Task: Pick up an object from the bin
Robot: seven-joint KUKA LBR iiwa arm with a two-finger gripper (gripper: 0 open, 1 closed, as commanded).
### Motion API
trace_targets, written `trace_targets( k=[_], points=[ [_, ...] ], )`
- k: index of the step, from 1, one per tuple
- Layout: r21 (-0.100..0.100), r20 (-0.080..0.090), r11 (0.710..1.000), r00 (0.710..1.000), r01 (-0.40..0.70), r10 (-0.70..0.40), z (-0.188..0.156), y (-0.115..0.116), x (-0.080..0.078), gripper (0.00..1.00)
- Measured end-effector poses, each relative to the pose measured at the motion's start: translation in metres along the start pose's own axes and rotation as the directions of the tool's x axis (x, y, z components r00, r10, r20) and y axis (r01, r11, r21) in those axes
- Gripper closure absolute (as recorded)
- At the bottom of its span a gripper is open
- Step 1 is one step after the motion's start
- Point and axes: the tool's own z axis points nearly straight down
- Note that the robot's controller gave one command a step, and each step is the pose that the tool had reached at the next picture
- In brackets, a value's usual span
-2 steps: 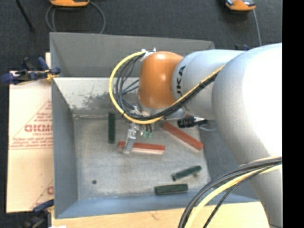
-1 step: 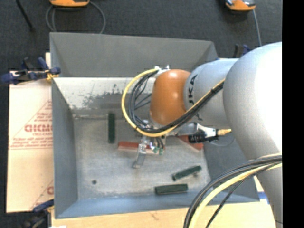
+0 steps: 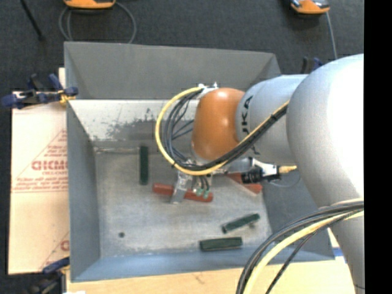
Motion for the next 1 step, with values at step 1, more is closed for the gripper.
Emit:
trace_targets(
  k=[1],
  points=[
    [0.0, 0.007, 0.998, 0.998, 0.069, -0.069, -0.1541, -0.0041, 0.0329, 1.0]
  ],
)
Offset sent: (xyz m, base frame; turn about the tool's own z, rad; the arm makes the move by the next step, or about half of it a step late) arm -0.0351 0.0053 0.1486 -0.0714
